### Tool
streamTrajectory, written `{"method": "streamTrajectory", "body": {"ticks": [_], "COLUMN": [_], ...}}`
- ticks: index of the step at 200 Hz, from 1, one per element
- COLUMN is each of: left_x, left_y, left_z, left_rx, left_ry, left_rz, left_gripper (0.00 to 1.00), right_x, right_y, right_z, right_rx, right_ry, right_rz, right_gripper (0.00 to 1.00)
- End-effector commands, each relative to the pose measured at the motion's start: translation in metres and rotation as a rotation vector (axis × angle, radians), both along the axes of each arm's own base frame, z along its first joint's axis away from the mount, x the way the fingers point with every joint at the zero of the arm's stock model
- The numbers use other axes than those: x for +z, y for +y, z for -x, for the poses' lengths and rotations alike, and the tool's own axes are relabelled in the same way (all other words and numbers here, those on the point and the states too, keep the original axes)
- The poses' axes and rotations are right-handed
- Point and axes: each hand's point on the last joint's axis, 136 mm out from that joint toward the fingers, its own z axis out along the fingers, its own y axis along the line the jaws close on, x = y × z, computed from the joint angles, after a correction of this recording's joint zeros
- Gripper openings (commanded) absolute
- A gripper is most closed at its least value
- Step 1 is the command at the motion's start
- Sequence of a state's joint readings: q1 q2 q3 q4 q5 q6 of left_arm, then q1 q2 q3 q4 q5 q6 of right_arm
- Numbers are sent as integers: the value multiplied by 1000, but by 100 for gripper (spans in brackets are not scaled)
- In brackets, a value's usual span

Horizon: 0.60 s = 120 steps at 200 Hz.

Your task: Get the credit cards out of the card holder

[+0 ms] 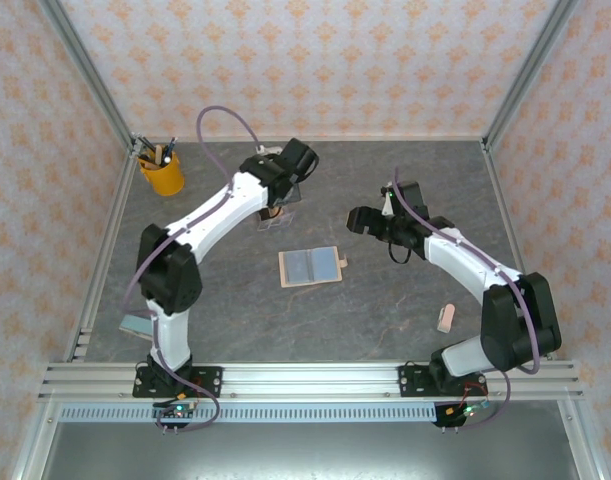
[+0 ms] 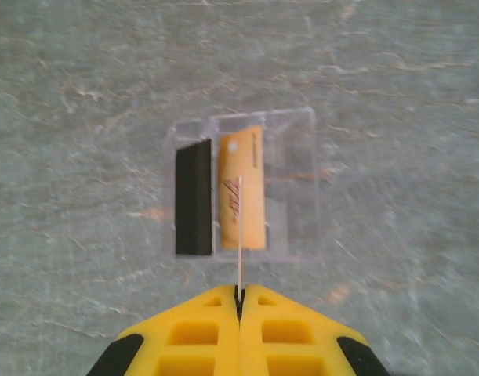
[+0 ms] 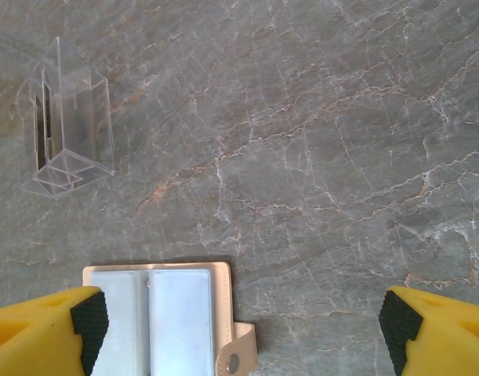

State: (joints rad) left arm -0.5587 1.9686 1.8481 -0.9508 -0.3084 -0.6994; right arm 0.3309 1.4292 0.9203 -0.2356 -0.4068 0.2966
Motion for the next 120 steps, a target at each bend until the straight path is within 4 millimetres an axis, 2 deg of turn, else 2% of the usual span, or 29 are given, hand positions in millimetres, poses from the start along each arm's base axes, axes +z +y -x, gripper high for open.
{"method": "streamTrajectory", "body": {"ticks": [1, 25, 46, 84, 120], "left_x": [-1, -14, -21, -32, -50], "left_y": [21, 9, 7, 13, 9], "left_z": [-7, -24, -33, -36, -39], "left_rx": [64, 54, 72, 112, 102], "left_ry": [11, 48, 45, 49, 71], "left_rz": [-179, -198, -216, -254, -234], "left_gripper": [0, 0, 0, 0, 0], "right_x": [7, 8, 7, 9, 9], "right_y": [-5, -6, -7, -3, -2], "right_z": [1, 2, 2, 2, 1], "right_rx": [-3, -5, -10, 4, 4], "right_ry": [-42, -44, -45, -51, -46], "right_rz": [24, 25, 31, 6, 2], "right_gripper": [91, 91, 91, 91, 91]}}
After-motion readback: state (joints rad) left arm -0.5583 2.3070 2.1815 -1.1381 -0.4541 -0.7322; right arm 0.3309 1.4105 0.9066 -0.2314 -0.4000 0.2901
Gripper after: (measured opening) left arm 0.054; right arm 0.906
